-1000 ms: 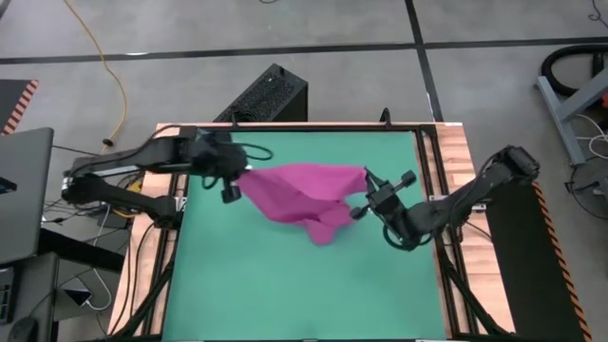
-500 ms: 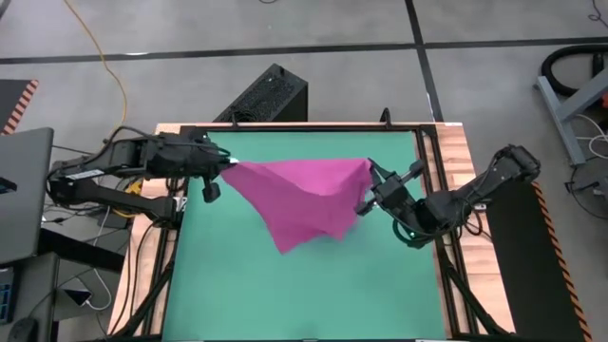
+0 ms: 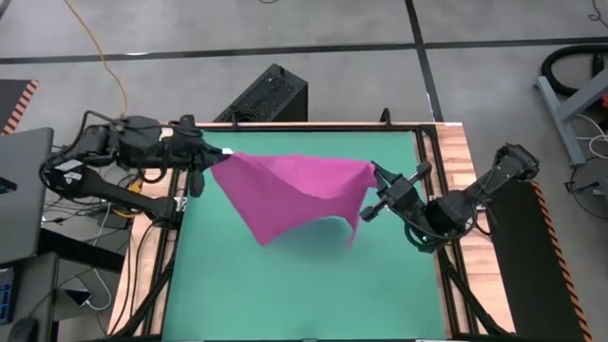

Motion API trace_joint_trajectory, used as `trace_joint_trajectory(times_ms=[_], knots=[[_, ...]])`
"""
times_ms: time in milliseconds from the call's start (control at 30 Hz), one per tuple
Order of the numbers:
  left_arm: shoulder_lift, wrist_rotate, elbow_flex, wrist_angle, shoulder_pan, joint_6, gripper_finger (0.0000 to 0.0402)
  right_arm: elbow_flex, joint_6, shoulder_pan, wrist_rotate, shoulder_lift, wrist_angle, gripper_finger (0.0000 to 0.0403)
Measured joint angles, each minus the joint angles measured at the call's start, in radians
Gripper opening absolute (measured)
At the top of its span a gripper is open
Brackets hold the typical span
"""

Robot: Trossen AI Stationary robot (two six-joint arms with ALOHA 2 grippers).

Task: Roll towel
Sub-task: Fold the violet towel

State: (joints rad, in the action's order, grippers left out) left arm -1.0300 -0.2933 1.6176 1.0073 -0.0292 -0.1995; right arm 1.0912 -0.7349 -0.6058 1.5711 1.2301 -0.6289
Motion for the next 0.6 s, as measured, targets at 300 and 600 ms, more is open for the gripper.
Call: trace_joint_trajectory(times_ms=[300, 600], knots=[[-0.152, 0.021, 0.243, 0.212, -0.085, -0.155, 0.0000, 0.000, 0.077, -0.111, 0.000, 0.032, -0.003, 0.0011], [-0.285, 0.026, 0.413, 0.302, -0.266, -0.276, 0.0000, 0.019, 0.125, -0.231, 0.000, 0.034, -0.010, 0.0011]])
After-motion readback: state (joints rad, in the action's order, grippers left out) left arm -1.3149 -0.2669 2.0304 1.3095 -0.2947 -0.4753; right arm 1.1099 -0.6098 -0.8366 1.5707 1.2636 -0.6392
